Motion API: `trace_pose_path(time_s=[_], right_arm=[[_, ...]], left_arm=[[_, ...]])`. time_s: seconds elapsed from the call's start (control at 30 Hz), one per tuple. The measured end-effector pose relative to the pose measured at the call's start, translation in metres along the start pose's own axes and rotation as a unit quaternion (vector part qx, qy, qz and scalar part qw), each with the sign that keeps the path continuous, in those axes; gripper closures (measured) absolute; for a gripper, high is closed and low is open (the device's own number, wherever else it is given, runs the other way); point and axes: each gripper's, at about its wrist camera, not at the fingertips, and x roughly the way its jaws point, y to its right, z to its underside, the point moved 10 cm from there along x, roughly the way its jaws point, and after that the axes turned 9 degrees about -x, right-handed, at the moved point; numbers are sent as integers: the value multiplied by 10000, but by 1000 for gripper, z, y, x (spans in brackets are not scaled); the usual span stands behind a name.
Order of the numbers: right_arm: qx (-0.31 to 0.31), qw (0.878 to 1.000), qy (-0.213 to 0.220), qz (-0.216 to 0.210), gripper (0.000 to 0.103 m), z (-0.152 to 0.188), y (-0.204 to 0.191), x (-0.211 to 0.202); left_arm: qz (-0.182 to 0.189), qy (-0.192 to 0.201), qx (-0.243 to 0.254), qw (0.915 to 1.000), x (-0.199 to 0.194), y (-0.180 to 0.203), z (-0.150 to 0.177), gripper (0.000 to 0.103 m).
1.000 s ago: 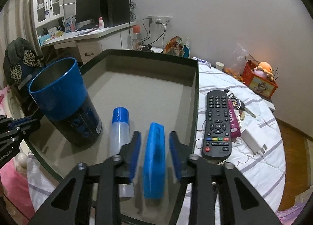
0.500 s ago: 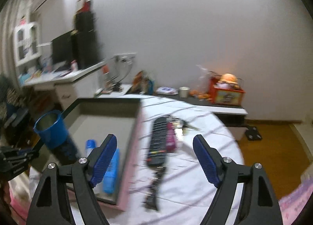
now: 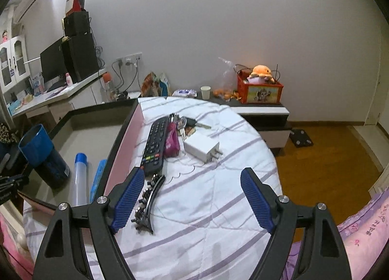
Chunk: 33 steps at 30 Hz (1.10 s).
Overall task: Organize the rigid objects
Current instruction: 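Move the open right gripper over the black cable on the bed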
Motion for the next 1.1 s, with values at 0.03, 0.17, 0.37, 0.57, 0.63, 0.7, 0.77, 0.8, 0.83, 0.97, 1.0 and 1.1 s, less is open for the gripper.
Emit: trace_pose_path(time_s=[0.03,0.17,0.37,0.57,0.63,0.7,0.77,0.8,0.83,0.97,1.0,1.1], right_arm=[[-15,10000,-40,-17,20,2,-1,1],[-70,9998,-148,-88,20,8,-6,5],[-224,9987,-393,-241,20,21,-18,14],[-441,9957,-666,-460,20,40,-36,24],[-510,9945,-762,-510,20,47,-42,28],[-545,9932,-863,-552,20,53,-47,33],[-561,9925,-905,-602,20,55,-50,36],[-584,9921,-923,-626,20,57,-53,38],[-604,9920,-914,-631,20,57,-54,38],[-828,9908,-920,-542,20,59,-58,41],[-860,9905,-911,-562,21,59,-58,41],[-791,9901,-955,-664,43,63,-56,41]], left_arm=[[-2,1,2,10000,0,0,0,92],[1,2,0,10000,0,0,0,92],[-2,0,3,10000,0,0,0,92],[2,-1,3,10000,0,0,0,92],[5,-2,1,10000,0,1,0,92],[10,-4,-4,10000,0,0,1,92],[-1,1,3,10000,0,0,0,92],[3,-1,-1,10000,0,1,0,92],[2,-1,2,10000,0,1,0,92],[-5,3,7,10000,1,0,0,92],[0,0,0,10000,0,1,0,92],[-6,0,5,10000,0,1,0,92]])
